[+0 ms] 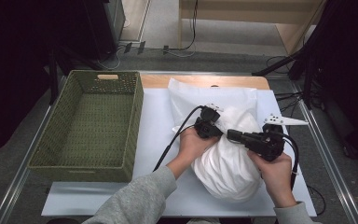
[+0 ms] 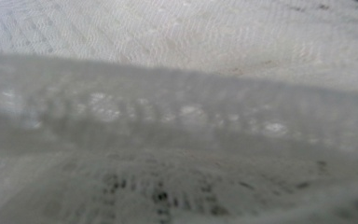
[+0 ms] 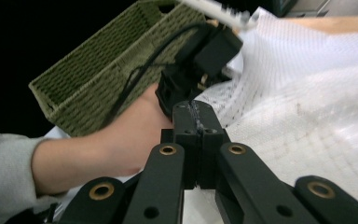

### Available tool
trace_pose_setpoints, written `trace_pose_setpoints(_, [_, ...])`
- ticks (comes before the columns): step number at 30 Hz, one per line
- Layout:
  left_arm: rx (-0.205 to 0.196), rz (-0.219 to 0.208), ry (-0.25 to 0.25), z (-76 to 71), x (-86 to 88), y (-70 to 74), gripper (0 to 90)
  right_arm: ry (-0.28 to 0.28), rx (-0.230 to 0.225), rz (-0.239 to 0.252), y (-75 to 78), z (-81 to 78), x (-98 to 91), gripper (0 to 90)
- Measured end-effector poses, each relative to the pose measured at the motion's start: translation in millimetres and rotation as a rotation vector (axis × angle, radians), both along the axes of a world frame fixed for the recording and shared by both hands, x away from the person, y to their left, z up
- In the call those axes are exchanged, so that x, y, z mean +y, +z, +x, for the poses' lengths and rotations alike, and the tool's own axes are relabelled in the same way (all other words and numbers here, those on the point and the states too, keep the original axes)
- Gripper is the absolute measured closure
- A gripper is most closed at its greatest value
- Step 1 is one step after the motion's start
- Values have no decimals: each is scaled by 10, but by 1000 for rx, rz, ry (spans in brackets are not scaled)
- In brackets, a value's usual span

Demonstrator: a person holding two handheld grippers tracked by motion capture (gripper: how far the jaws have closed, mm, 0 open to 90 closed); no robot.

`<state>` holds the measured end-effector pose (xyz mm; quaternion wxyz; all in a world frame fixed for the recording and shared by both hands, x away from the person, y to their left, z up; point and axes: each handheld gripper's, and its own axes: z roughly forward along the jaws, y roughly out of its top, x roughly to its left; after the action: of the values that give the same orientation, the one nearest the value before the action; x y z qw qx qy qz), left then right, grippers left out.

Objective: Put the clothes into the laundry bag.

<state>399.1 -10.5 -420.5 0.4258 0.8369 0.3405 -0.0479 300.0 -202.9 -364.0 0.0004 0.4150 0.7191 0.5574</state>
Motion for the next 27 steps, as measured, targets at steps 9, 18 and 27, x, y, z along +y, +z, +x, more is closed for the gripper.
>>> trace_pose_setpoints(9, [11,-8,-86,-78,210,159,826,-6,33,-111,-178,73,34,900])
trace_pose_setpoints(18, [-23,-29,-94,-251,654,360,693,-5,44,-140,-223,81,70,900])
trace_pose_setpoints(27, [-3,-26,-59,-491,1122,216,617,-10,42,-134,-215,85,48,900])
